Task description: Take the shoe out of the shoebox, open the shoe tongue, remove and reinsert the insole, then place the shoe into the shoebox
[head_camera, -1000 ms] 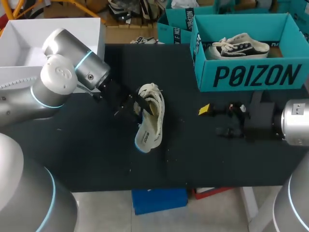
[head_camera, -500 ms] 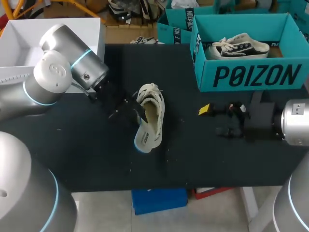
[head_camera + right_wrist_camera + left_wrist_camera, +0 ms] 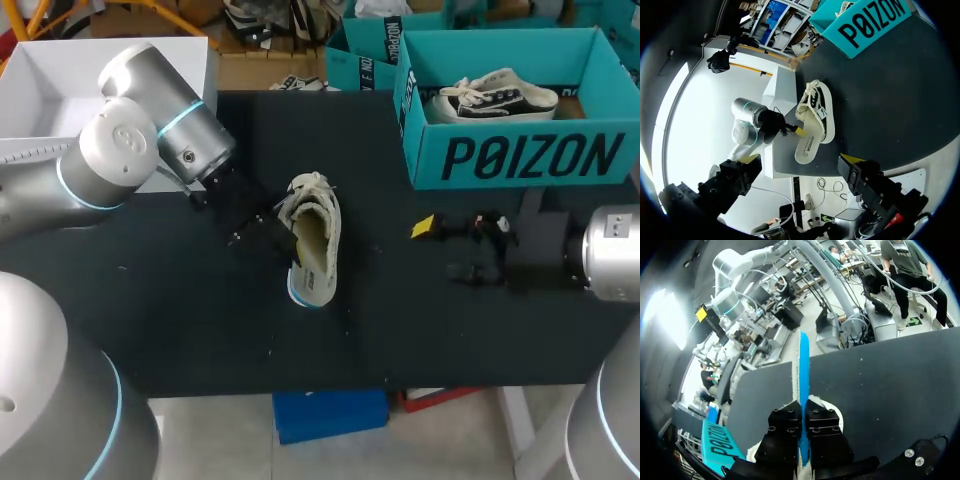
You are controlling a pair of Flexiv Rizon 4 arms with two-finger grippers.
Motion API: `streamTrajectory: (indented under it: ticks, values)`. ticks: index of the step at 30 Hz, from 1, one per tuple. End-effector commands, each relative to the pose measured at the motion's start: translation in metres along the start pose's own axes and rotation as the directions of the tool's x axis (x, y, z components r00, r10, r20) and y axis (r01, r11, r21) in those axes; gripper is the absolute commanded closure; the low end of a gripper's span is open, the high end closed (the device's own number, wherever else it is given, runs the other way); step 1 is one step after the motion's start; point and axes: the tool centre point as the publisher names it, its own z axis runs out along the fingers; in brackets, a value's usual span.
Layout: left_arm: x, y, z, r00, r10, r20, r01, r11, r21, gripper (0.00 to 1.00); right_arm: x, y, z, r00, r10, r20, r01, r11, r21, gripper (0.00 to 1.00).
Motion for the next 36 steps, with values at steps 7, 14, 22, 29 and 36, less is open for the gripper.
streamTrajectory:
  ticks: [7,14,22,29,36]
  values:
    - [0.001,0.010,-0.003,1.000,0.013,0.006,-0.012,0.999,-0.030,1.00,0.000,0.000,0.000,1.000,0.000,-0.001,0.000,1.000,0.001,0.00]
    - [0.000,0.023,-0.003,1.000,0.023,0.018,-0.021,0.998,-0.067,1.00,0.000,0.000,0.000,1.000,0.000,-0.001,0.000,1.000,0.001,0.00]
    - [-0.006,0.038,-0.004,0.999,0.043,0.010,-0.042,0.992,-0.123,1.00,0.000,0.000,0.000,1.000,0.000,-0.001,0.000,1.000,0.001,0.00]
    - [-0.005,0.051,-0.012,1.000,0.024,0.011,-0.022,0.987,-0.159,1.00,0.000,0.000,0.000,1.000,0.000,-0.001,0.000,1.000,0.001,0.00]
    - [-0.004,0.045,-0.012,1.000,0.012,0.017,-0.009,0.988,-0.152,0.58,0.000,0.000,0.000,1.000,0.000,-0.001,0.000,1.000,0.001,0.00]
